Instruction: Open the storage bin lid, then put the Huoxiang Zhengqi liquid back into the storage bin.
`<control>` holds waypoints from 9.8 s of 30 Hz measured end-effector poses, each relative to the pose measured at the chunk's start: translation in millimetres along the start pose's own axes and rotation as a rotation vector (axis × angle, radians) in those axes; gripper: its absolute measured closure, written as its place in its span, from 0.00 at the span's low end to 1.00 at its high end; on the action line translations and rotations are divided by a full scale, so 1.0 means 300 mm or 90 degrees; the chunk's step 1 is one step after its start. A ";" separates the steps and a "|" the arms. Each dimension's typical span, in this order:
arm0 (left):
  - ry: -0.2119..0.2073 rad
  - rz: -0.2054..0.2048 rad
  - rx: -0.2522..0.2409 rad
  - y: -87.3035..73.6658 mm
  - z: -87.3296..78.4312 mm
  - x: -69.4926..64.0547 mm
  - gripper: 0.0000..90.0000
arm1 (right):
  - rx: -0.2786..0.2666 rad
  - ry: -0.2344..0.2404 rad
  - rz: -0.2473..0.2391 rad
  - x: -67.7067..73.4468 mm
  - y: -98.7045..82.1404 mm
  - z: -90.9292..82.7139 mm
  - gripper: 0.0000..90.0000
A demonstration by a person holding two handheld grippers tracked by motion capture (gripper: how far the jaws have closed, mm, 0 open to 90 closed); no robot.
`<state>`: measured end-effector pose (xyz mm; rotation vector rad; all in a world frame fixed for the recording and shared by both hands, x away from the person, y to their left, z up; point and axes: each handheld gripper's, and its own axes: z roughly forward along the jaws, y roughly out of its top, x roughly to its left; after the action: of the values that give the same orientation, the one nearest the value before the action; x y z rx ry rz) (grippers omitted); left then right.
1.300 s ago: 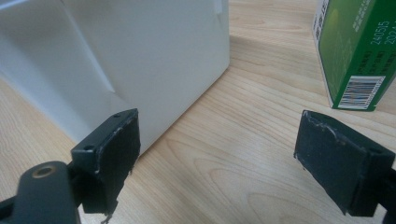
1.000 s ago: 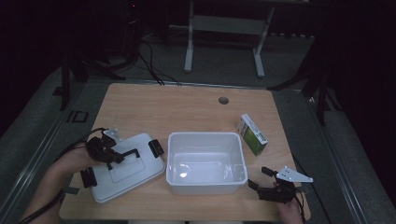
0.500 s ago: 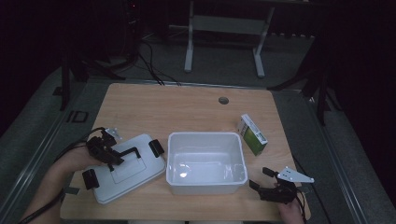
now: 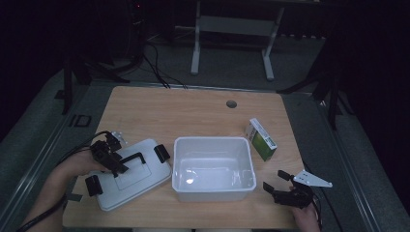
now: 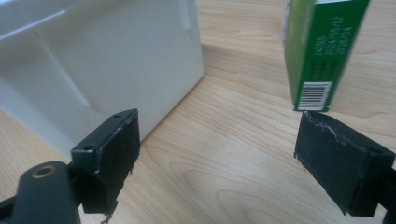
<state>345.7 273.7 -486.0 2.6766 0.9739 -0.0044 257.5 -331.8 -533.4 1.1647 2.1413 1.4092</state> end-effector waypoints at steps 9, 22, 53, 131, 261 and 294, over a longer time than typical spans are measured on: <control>0.000 0.009 -0.001 0.016 -0.019 -0.007 0.42 | 0.012 -0.043 0.017 -0.023 0.040 -0.027 0.15; 0.007 0.015 0.010 0.018 -0.021 -0.021 0.42 | 0.112 -0.101 0.040 -0.067 0.124 -0.011 0.13; -0.004 0.016 0.017 0.014 -0.015 -0.022 0.42 | 0.210 -0.102 0.030 -0.167 0.360 0.122 0.22; -0.009 0.026 0.043 0.024 0.006 -0.025 0.42 | 0.572 -0.079 -0.045 -0.231 0.588 0.515 0.68; -0.001 0.034 0.083 0.016 0.000 -0.041 0.42 | 0.620 0.272 -0.539 0.489 0.612 0.417 0.71; -0.003 0.043 0.084 0.027 0.011 -0.044 0.42 | 0.665 0.283 -0.530 0.444 0.471 0.480 0.69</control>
<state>340.8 258.6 -485.7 2.8267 0.9105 -0.0618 332.8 -115.8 -454.8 0.0042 3.2122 0.1205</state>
